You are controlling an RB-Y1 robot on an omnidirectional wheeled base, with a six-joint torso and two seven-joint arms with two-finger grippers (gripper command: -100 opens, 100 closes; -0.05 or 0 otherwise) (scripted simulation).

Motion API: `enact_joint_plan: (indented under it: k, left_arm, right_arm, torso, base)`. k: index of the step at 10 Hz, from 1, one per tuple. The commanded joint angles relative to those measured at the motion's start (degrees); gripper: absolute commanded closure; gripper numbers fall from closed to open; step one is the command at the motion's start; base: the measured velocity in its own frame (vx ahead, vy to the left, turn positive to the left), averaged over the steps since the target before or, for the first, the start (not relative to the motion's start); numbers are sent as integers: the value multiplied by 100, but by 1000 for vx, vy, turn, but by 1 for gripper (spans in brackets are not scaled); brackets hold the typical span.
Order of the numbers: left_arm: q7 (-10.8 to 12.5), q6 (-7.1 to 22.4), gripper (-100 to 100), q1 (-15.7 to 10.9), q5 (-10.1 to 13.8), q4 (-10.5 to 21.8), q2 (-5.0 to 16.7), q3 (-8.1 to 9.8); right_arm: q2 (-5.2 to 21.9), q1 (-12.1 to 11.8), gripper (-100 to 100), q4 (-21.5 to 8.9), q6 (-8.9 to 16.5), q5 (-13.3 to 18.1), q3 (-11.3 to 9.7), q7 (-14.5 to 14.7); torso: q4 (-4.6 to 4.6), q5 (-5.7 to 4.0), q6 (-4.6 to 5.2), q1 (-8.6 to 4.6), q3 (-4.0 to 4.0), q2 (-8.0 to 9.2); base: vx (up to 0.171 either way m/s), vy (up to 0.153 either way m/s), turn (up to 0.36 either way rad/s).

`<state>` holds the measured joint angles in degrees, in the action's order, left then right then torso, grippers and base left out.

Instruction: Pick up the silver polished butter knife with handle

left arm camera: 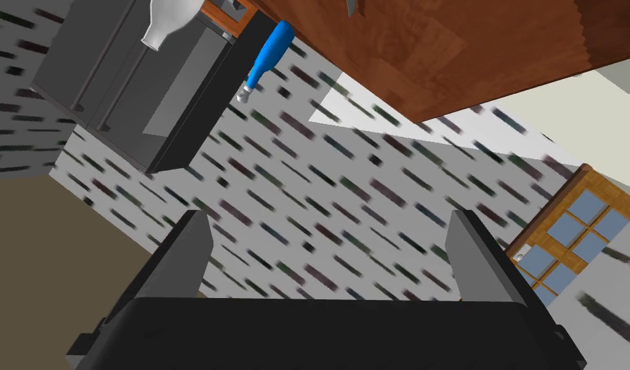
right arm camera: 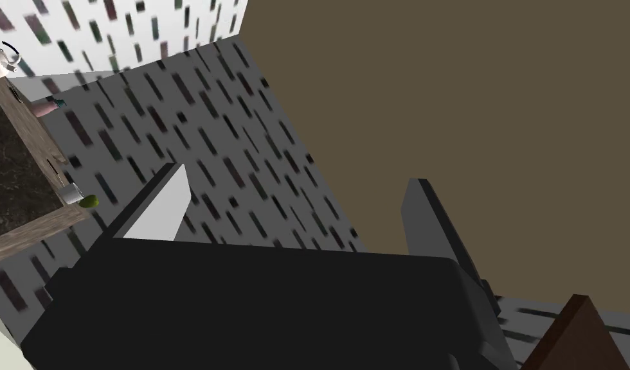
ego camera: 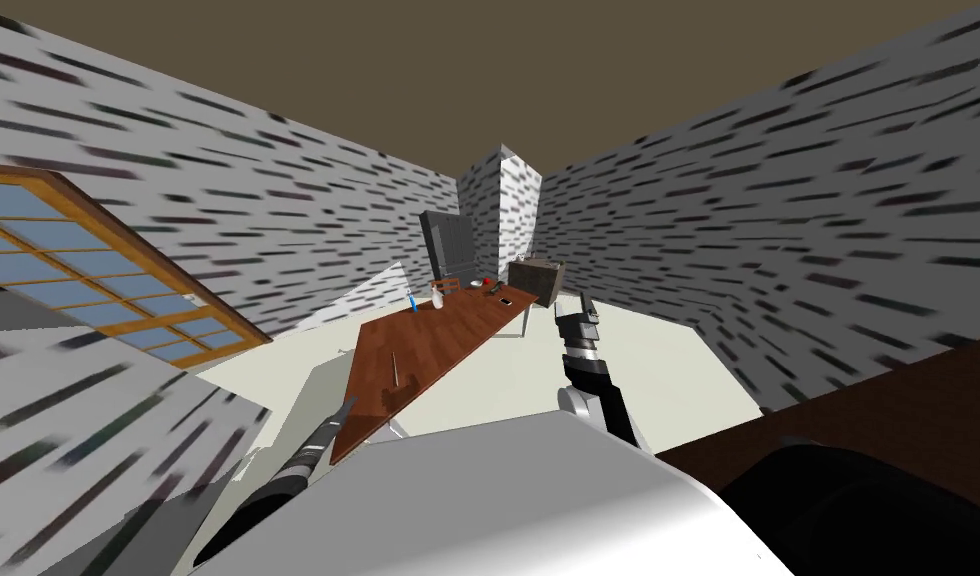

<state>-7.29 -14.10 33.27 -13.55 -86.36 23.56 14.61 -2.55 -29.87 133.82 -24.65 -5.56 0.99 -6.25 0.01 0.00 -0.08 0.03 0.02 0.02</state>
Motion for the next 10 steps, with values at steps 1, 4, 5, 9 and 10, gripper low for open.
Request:
enact_joint_plan:
  k: [1, 4, 5, 9, 10]
  left_arm:
    - [-83, 140, -100, -36, 1, 286, 109, 37]
    - [-215, 395, -100, -88, 39, 880, 320, 70]
    - [-282, 518, -100, -120, 69, 1119, 424, 72]
    - [-415, 752, -100, -194, 146, 1663, 625, 53]
    - [-479, 861, -100, -235, 192, 1795, 721, 34]
  right_arm:
    - [0, 0, 0, 0, 0, 0, 0, 0]
    - [0, 0, 0, 0, 0, 0, 0, 0]
    - [0, 0, 0, 0, 0, 0, 0, 0]
    - [0, 0, 0, 0, 0, 0, 0, 0]
    - [0, -1, 0, 0, 0, 0, 1, 0]
  torso:
    - [0, 0, 0, 0, 0, 0]
    - [-2, 1, 0, 0, -6, -10]
    - [-1, 0, 4, -1, -5, -10]
    - [-3, 0, 3, 2, -10, -19]
    - [-3, 1, -2, 6, -9, -15]
  base:
    - [20, -44, -208]
    - [35, -40, -258]
    - [52, -44, -351]
    - [61, -22, -171]
    - [52, -16, -165]
